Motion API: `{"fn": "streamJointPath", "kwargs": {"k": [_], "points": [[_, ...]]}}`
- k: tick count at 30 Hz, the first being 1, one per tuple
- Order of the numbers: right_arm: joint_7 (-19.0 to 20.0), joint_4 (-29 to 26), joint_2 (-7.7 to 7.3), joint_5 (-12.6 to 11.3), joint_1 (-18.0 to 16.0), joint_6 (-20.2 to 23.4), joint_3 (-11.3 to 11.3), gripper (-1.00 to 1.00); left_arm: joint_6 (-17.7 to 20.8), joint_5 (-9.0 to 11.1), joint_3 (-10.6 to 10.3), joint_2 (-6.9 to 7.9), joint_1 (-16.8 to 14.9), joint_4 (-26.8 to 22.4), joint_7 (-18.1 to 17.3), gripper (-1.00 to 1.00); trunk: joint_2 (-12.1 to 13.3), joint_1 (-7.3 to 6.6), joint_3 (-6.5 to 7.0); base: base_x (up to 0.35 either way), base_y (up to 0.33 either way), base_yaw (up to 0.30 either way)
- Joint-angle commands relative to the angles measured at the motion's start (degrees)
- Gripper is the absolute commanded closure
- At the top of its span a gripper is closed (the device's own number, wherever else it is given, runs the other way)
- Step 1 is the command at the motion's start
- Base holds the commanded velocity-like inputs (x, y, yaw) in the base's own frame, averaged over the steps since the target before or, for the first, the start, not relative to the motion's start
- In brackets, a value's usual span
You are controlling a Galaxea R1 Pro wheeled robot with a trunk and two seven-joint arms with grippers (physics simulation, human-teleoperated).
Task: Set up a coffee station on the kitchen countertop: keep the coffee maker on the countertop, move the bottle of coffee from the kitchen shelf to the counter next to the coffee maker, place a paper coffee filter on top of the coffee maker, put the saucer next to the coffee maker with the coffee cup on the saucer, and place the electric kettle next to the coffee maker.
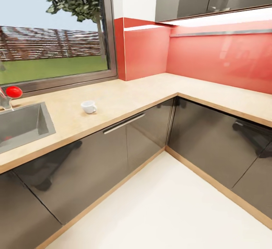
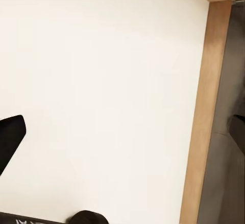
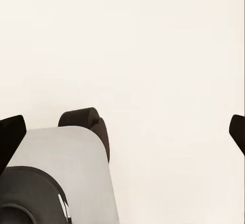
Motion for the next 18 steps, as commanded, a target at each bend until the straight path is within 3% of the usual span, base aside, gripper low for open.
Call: {"fn": "streamJointPath", "kwargs": {"k": [1,6,18], "points": [[0.55,0.08,0.02,-0.22,-0.03,-0.03,-0.46,-1.0,0.4,0.6,-0.38,0.03,-0.04,0.02,-0.2,-1.0,-0.02,0.01,-0.05,0.105,-0.282,0.176],[0.49,0.09,0.05,-0.18,-0.03,-0.03,-0.38,-1.0,0.41,0.6,-0.38,0.03,-0.04,0.03,-0.2,-1.0,-0.02,0.01,-0.05,0.036,-0.138,0.242],[0.4,0.14,0.11,-0.1,-0.03,-0.03,-0.24,-1.0,0.42,0.6,-0.38,0.03,-0.04,0.04,-0.2,-1.0,-0.02,0.01,-0.05,0.003,-0.012,0.27]]}}
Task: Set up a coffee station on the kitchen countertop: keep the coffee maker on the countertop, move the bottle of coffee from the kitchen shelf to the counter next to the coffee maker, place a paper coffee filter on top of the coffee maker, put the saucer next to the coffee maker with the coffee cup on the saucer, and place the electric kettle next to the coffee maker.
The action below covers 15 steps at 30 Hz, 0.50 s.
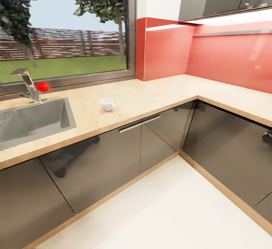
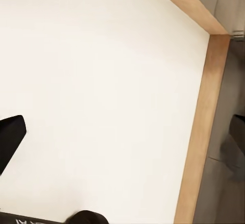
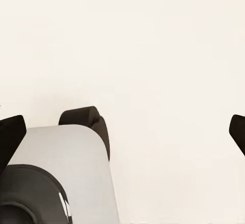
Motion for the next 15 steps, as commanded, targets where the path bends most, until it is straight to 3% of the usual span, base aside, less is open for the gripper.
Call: {"fn": "streamJointPath", "kwargs": {"k": [1,15], "points": [[0.55,0.06,0.01,-0.23,-0.02,-0.04,-0.43,-1.0,0.4,0.6,-0.38,0.02,-0.04,0.03,-0.18,-1.0,-0.02,-0.01,-0.05,0.0,-0.001,0.273],[0.54,0.05,0.01,-0.22,-0.02,-0.04,-0.39,-1.0,0.4,0.6,-0.38,-0.04,-0.04,0.03,-0.18,-1.0,-0.02,-0.01,-0.05,0.0,0.0,0.273]]}}
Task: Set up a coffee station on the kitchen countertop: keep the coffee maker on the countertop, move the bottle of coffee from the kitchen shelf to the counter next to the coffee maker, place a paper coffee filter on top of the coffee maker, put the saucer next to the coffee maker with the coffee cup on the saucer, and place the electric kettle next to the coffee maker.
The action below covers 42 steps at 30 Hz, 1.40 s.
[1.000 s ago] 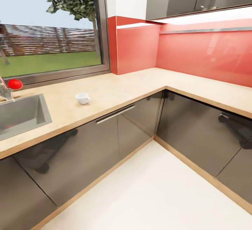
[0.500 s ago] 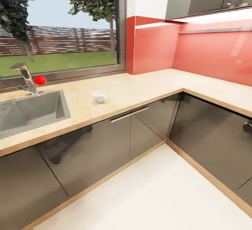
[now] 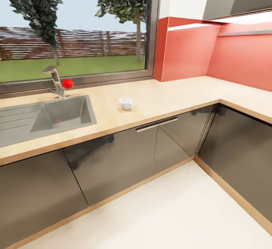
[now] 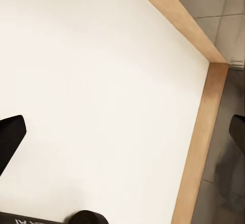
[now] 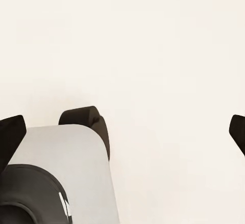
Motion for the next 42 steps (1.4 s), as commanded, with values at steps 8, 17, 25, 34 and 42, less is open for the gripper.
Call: {"fn": "streamJointPath", "kwargs": {"k": [8,17,25,34,42], "points": [[0.6,0.08,0.01,-0.24,-0.02,-0.01,-0.45,-1.0,0.4,0.6,-0.41,0.0,-0.04,0.0,-0.18,-1.0,-0.02,-0.01,-0.05,0.0,-0.037,0.244],[0.64,0.09,0.01,-0.24,-0.02,0.04,-0.52,-1.0,0.39,0.6,-0.41,0.0,-0.04,-0.05,-0.18,-1.0,-0.02,-0.01,-0.05,0.0,-0.254,0.039],[0.72,0.02,0.01,-0.17,-0.02,0.05,-0.37,-1.0,0.32,0.6,-0.6,0.0,-0.04,-0.06,-0.18,-1.0,-0.02,-0.01,-0.05,0.0,-0.283,0.045],[0.57,0.08,0.38,-0.15,-0.02,-0.03,-0.19,-1.0,0.31,0.6,-0.5,-0.02,-0.04,-0.06,-0.18,-1.0,-0.02,-0.01,-0.05,0.0,-0.061,0.24],[0.66,0.09,0.39,-0.15,-0.02,0.07,-0.26,-1.0,0.31,0.6,-0.5,-0.08,-0.04,-0.06,-0.18,-1.0,-0.02,-0.01,-0.05,0.0,-0.174,0.26]]}}
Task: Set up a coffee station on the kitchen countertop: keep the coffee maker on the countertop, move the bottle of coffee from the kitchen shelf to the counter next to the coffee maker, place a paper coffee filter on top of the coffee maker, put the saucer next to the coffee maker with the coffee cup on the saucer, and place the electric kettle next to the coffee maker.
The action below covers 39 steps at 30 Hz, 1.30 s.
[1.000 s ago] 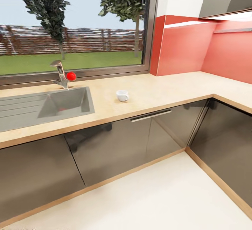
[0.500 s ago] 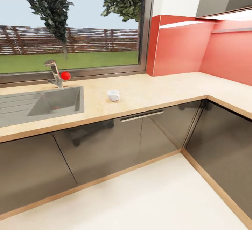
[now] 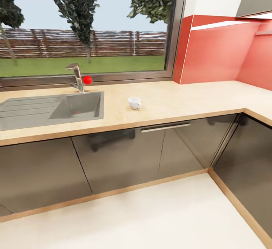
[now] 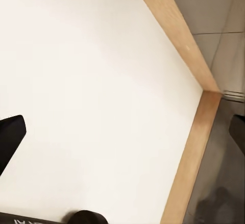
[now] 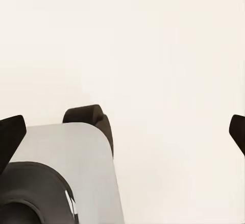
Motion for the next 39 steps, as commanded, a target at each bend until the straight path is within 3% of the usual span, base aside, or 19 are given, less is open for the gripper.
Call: {"fn": "streamJointPath", "kwargs": {"k": [1,15,39], "points": [[0.61,0.08,-0.02,-0.24,-0.03,-0.01,-0.43,-1.0,0.39,0.6,-0.37,0.03,-0.04,0.02,-0.2,-1.0,-0.02,-0.01,-0.05,0.0,-0.285,0.114],[0.73,0.08,-0.18,-0.27,-0.03,0.12,-0.61,-1.0,0.39,0.6,-0.32,0.1,-0.04,0.02,-0.2,-1.0,-0.02,-0.01,-0.05,0.0,-0.26,0.019],[0.62,-1.88,-1.06,-0.57,-0.79,-0.05,-1.18,-1.0,0.34,0.6,0.16,0.23,-0.04,2.07,-0.12,-1.0,-0.02,-0.01,-0.05,0.084,0.009,0.0]]}}
